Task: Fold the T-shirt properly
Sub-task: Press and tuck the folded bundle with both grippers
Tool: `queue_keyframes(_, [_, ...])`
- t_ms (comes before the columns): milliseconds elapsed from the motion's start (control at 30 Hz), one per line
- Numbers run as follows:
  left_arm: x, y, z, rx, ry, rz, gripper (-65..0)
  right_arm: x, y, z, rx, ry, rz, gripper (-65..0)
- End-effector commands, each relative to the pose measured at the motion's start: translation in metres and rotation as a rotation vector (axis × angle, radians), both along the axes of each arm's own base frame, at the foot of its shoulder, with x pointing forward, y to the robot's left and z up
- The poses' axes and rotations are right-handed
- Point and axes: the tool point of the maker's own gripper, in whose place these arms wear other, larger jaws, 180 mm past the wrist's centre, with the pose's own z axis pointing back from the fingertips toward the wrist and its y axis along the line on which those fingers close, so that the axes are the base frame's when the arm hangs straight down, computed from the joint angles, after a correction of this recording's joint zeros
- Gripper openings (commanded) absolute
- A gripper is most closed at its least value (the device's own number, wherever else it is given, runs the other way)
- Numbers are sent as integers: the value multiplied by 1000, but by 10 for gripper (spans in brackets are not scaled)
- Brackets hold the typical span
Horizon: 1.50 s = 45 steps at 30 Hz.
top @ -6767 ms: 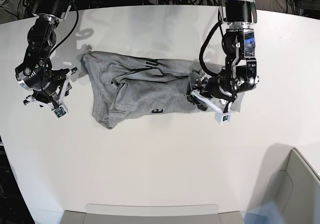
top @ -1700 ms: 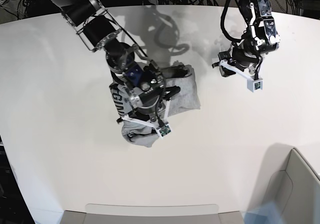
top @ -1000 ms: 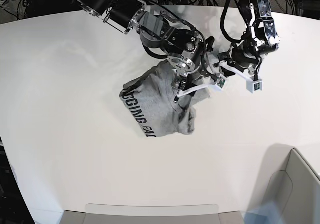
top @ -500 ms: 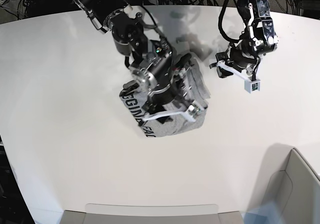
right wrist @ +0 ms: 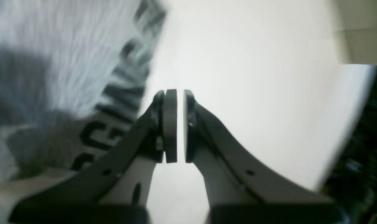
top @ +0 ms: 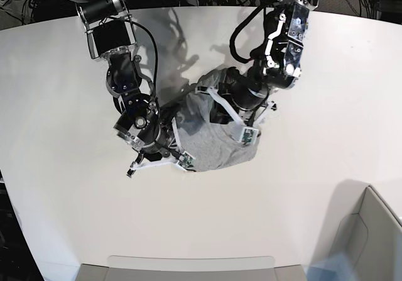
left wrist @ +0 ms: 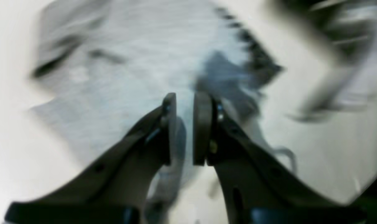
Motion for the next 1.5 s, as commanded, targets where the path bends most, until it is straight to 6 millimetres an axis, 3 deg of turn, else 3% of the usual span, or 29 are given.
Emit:
queue_keyframes(0, [4, -4, 4, -9, -21, -7, -573, 13, 6, 12, 31, -39, 14, -622])
queue_keyframes(233, [-14, 6, -68, 58, 182, 5, -625, -7, 3, -19, 13, 47, 38, -622])
queue_keyframes(333, [-19, 11, -83, 75, 219, 12, -645, -24, 4, -33, -10, 101, 88, -622])
queue_keyframes(400, [-21, 26, -90, 77, 241, 57, -648, -40, 7, -43, -22, 142, 138, -622])
queue_keyframes(600, [6, 89, -83, 66, 221, 256, -646, -77, 29, -48, 37, 158, 164, -622])
queue_keyframes(667, [28, 96, -76, 63, 198, 277, -646, -83, 37, -47, 60, 158, 168, -622])
queue_keyframes(900, [92, 104, -78, 68, 231, 306, -646, -102, 60, -35, 3, 156, 237, -622])
queue_keyframes(1067, [121, 110, -51, 59, 167, 323, -646, -91, 61, 7, 36, 29, 229, -622])
queue_keyframes(1267, [139, 122, 5, -2, 21, 370, -646, -30, 7, 68, 117, -150, -7, -622])
queue_keyframes(1333, [127, 110, 10, -5, -6, 341, -646, -12, -8, 74, 119, -161, -58, -622])
queue_keyframes(1467, [92, 53, 2, -30, 2, 223, -646, 15, -18, 65, 104, -118, -81, -622])
